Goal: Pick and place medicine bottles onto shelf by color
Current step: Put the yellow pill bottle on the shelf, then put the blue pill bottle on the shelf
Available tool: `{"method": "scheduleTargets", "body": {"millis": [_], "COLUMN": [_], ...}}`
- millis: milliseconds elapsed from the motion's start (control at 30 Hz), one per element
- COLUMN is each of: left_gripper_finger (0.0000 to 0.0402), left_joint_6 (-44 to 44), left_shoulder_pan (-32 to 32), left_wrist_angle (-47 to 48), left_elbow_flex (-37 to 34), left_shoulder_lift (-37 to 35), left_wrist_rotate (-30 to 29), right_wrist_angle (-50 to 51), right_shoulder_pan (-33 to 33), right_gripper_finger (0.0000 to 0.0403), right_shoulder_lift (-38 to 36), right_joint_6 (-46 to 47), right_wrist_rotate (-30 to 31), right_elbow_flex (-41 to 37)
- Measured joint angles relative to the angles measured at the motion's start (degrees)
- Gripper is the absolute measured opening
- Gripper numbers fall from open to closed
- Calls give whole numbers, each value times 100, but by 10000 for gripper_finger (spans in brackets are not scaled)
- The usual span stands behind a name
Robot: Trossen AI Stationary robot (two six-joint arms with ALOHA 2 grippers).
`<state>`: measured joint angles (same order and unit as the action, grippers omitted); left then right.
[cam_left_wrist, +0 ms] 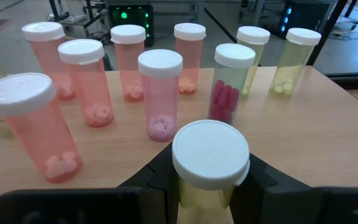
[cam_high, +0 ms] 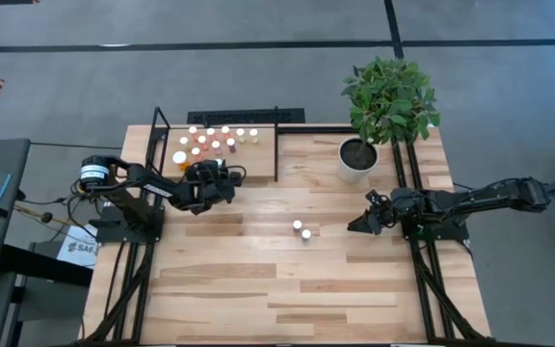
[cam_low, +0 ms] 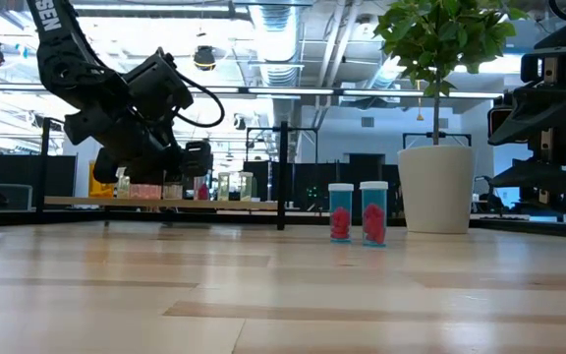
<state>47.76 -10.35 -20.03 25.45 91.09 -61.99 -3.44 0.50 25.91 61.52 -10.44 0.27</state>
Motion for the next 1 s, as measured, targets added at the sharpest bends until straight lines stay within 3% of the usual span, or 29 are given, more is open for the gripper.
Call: {"method": "scheduleTargets", "body": {"millis": [667,1000], "left_gripper_finger": [162,232], "left_joint_6": [266,548], "left_shoulder_pan": [0,252], "left_wrist_angle": [103,4], "left_elbow_flex": [-13,-9], "left_shoulder_lift": [9,7], "left_wrist_rotate": [171,171], "right_wrist_angle": [0,0], "right_shoulder_pan": [-1,-1], "right_gripper_finger": [249,249], "right_shoulder_lift": [0,0], "right_joint_6": [0,0], "right_wrist_rotate": [-2,-2], "right_elbow_flex": [0,0]}}
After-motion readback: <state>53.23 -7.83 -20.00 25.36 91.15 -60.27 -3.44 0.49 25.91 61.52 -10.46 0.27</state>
